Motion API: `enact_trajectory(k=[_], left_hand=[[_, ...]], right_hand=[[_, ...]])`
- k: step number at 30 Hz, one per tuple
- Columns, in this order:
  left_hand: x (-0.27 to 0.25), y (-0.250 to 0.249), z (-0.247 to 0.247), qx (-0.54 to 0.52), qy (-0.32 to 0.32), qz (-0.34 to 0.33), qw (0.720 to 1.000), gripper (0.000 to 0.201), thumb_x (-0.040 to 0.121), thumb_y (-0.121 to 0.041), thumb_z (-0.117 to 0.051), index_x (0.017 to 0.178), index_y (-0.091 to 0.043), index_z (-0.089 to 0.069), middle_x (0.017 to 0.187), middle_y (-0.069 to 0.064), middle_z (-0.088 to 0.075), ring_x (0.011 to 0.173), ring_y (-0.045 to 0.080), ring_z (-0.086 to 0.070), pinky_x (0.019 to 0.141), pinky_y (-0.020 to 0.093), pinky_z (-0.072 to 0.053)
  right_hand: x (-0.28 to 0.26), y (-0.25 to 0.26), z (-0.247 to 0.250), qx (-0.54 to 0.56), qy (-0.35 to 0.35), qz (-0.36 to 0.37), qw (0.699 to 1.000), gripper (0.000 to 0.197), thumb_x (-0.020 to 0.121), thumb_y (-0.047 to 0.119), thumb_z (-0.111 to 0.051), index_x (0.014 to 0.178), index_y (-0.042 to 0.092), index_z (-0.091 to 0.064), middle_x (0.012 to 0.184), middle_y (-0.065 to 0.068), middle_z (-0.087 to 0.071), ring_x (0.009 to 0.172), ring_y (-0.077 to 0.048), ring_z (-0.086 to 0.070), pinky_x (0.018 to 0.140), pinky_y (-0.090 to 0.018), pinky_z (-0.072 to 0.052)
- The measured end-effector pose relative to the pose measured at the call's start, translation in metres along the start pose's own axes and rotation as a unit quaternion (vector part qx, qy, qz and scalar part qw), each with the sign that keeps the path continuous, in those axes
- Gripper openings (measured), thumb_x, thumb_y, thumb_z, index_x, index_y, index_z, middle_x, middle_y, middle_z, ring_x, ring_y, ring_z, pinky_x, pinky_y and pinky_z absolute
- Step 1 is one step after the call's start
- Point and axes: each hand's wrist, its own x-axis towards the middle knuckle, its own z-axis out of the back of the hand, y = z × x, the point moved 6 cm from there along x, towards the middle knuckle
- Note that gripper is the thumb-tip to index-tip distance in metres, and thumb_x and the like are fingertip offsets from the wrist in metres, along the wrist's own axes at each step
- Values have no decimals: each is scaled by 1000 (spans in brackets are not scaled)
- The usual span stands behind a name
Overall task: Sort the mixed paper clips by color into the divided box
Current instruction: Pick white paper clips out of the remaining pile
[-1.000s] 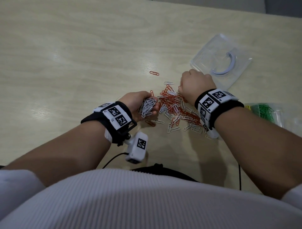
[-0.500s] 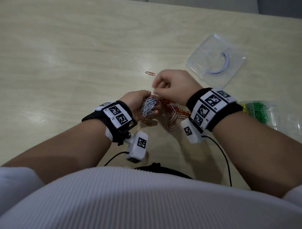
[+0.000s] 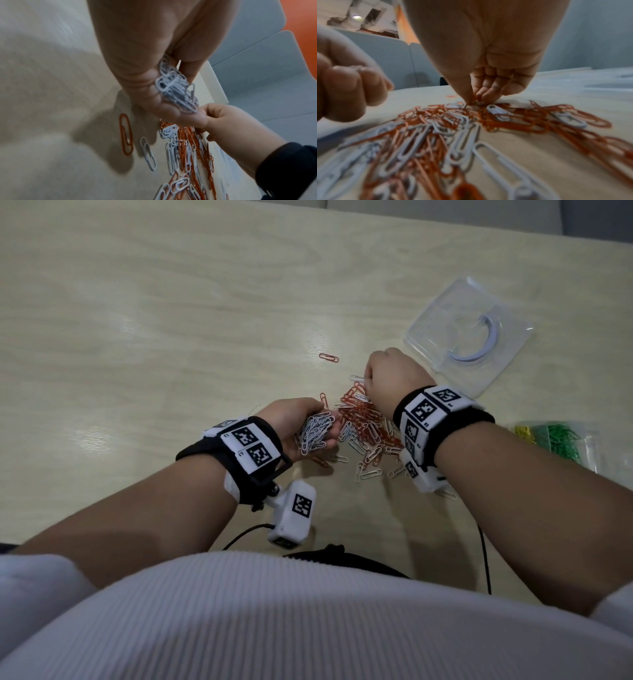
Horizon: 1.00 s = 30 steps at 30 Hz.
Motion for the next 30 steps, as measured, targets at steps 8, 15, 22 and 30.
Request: enact_trajectory(k=[8, 15, 22, 30], left_hand=[[6, 4, 2, -13, -13, 10, 1000, 38, 103, -22, -32, 82, -2, -58, 63, 12, -60, 48, 17, -61, 46, 24, -54], [5, 6, -3, -13, -4, 9, 1000, 30, 101, -18, -36, 85, -2, -56, 61, 9, -59, 47, 16, -60, 47, 24, -53], [-1, 6, -2, -15, 8, 8, 1000, 35, 103, -19, -33, 83, -1, -54, 58, 10, -58, 43, 16, -57, 46, 21, -51], [2, 6, 0, -21, -6, 11, 1000, 37, 103, -22, -32, 85, -1, -57, 66, 11, -60, 47, 17, -60, 48, 24, -53]], right_hand=[[-29, 17, 23, 126, 13, 29, 992, 10, 84, 26, -51, 88, 19, -57, 94, 1, -56, 86, -21, -56, 79, -36, -49], [-47, 30, 19, 229, 18, 38, 972, 12, 86, 21, -55, 89, 20, -66, 87, 4, -65, 84, -14, -60, 73, -25, -45], [-34, -4, -5, 41, 37, -47, 997, 21, 92, 27, -51, 102, 11, -61, 102, -9, -62, 93, -28, -59, 80, -37, -49], [-45, 2, 21, 157, -33, 6, 987, 5, 84, 24, -54, 84, 23, -59, 88, 3, -58, 82, -17, -55, 73, -31, -46]])
